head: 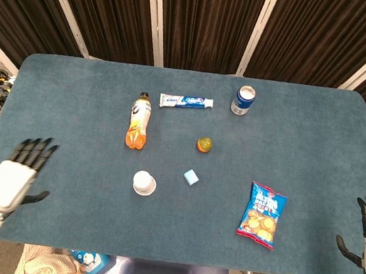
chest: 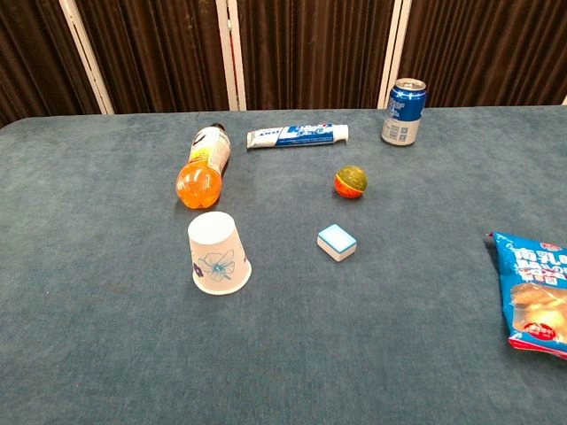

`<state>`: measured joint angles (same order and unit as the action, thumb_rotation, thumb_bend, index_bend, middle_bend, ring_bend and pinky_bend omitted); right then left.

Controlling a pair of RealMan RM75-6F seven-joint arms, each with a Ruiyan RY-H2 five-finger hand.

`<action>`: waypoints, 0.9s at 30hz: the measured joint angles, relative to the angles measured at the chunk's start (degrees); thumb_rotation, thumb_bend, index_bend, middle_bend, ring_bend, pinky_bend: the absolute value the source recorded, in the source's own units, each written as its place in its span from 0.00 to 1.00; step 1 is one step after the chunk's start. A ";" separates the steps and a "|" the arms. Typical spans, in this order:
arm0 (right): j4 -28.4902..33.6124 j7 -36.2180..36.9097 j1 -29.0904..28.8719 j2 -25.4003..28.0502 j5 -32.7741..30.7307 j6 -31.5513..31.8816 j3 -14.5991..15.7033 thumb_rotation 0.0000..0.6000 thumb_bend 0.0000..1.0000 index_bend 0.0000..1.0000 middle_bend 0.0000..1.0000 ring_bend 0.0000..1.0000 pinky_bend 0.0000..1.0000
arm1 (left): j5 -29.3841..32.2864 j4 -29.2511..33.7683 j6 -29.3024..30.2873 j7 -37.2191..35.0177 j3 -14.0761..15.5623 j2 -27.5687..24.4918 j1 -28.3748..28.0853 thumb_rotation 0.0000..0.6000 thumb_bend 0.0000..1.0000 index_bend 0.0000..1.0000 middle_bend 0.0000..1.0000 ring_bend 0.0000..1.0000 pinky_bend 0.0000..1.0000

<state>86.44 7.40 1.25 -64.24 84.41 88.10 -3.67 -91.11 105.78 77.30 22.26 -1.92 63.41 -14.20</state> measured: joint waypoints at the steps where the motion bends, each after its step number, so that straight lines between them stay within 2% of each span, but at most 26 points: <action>1: 0.03 0.04 0.07 0.05 -0.04 0.05 0.00 1.00 0.31 0.00 0.00 0.00 0.03 | 0.74 0.78 -1.58 1.54 -0.65 0.30 -1.19 1.00 0.12 0.00 0.03 0.01 0.14; 8: -0.15 0.30 0.44 0.13 -0.77 0.02 -0.03 1.00 0.31 0.00 0.00 0.00 0.03 | 8.82 4.70 -12.75 12.90 -5.91 5.21 -10.88 1.00 0.16 0.04 0.13 0.09 0.21; 15: -0.31 1.74 0.90 0.62 -1.55 0.02 -0.25 1.00 0.31 0.00 0.00 0.00 0.04 | 18.91 5.36 -20.20 21.52 -8.65 9.99 -18.47 1.00 0.18 0.11 0.25 0.19 0.29; 20: -0.33 2.52 1.07 0.98 -2.01 -0.26 -0.38 1.00 0.31 0.00 0.00 0.00 0.03 | 27.35 5.06 -22.57 27.65 -9.52 14.27 -23.61 1.00 0.18 0.14 0.29 0.21 0.30; 27: -0.09 3.17 0.95 1.42 -2.74 -1.02 -0.73 1.00 0.31 0.00 0.00 0.00 0.04 | 36.30 3.46 -22.24 34.45 -9.29 19.65 -29.62 1.00 0.18 0.14 0.29 0.22 0.31</action>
<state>86.35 10.57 2.20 -62.82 81.67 87.08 -4.40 -54.81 109.24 55.06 56.71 -11.21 83.05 -43.82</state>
